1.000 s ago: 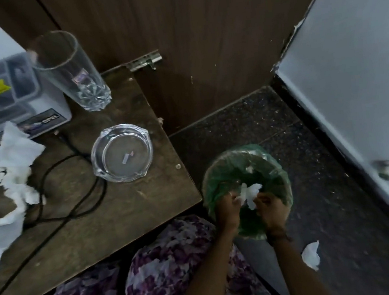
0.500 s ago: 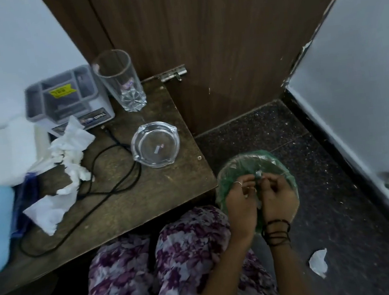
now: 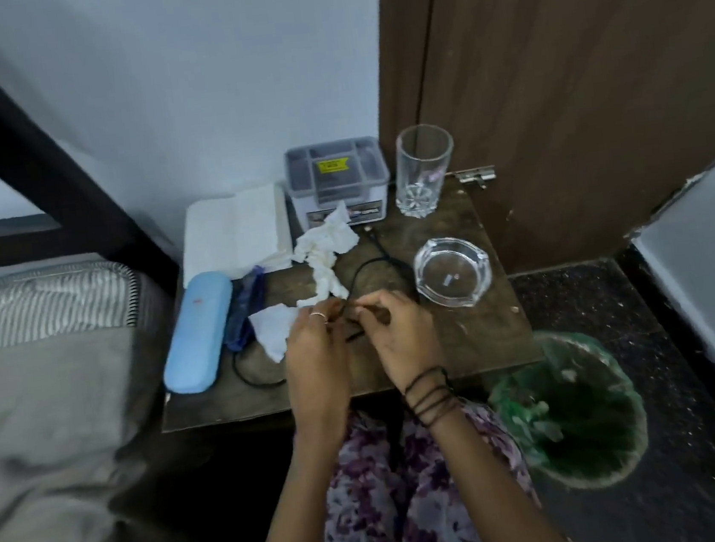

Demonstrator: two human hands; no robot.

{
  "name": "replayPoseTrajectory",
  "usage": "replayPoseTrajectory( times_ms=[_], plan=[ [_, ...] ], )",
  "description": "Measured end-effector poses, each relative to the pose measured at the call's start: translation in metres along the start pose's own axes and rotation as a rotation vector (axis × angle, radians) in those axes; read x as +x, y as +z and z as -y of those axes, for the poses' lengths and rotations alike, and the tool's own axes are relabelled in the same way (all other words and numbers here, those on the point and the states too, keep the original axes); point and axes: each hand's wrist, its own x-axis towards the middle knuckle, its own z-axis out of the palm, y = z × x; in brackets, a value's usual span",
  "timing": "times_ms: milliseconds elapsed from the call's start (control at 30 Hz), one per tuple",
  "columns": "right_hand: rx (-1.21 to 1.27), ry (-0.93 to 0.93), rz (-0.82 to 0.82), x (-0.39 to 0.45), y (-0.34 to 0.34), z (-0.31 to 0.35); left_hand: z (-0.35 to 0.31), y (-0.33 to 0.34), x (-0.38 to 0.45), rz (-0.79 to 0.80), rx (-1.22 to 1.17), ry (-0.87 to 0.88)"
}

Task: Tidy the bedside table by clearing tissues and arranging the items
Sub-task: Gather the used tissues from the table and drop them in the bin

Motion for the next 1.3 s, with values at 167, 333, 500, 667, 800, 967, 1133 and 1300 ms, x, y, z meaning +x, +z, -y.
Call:
replayPoseTrajectory(
  times_ms=[167, 333, 500, 667, 800, 967, 1133, 1300],
  plan=[
    [-0.278, -0.002, 0.086, 0.044, 0.045, 0.018, 0.046, -0.027, 0.041, 0.126, 0.248, -0.140],
    [-0.506, 0.101, 0.134, 0.069, 0.069, 0.022, 0.058, -0.029, 0.050, 0.124, 0.335, -0.150],
    [-0.334, 0.080, 0.013, 0.066, 0.057, 0.022, 0.053, -0.037, 0.053, -0.025, 0.237, -0.067],
    [0.137, 0.121, -0.161, 0.053, 0.028, 0.018, 0.034, -0.045, 0.049, -0.116, 0.056, -0.081],
    [0.415, 0.148, -0.264, 0.035, -0.005, 0.007, 0.004, -0.031, 0.037, -0.034, -0.044, -0.060],
    [0.513, 0.166, -0.458, 0.005, -0.060, -0.032, -0.041, 0.016, 0.009, 0.061, -0.117, -0.057],
    [0.324, 0.312, -0.755, -0.037, -0.116, -0.104, -0.080, 0.092, -0.042, 0.347, -0.238, -0.084],
    [0.064, 0.526, -0.798, -0.074, -0.139, -0.194, -0.097, 0.187, -0.090, 0.643, -0.337, -0.211]
  ],
)
